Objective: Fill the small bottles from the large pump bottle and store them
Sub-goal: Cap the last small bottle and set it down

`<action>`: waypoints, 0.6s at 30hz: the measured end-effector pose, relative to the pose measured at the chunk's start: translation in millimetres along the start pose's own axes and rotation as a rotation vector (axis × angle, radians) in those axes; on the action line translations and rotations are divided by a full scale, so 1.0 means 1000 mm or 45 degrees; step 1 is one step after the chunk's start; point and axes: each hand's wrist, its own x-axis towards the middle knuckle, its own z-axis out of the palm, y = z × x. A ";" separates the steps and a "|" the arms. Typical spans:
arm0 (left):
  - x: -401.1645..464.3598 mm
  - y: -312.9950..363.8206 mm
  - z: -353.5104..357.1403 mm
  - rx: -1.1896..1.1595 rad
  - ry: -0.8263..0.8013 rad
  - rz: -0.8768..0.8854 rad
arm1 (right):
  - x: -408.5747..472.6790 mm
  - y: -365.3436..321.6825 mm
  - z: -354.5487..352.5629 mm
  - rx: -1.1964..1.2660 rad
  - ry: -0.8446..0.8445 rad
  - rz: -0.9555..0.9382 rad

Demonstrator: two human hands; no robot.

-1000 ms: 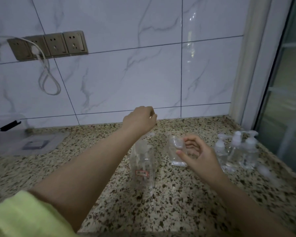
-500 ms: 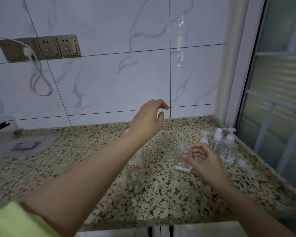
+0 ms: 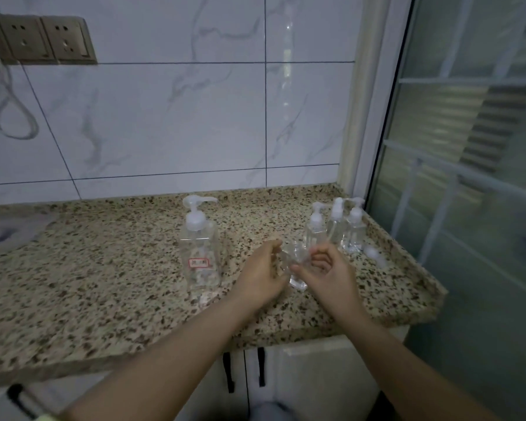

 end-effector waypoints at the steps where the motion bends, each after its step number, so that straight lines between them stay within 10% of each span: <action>1: -0.001 -0.002 0.008 -0.023 -0.002 -0.004 | -0.002 0.001 0.000 0.000 0.014 0.001; 12: -0.006 -0.004 0.052 -0.218 0.249 -0.026 | -0.011 -0.003 -0.036 0.176 0.000 0.049; 18: 0.002 -0.014 0.058 -0.228 0.212 -0.008 | 0.020 0.024 -0.082 -0.566 0.394 -0.010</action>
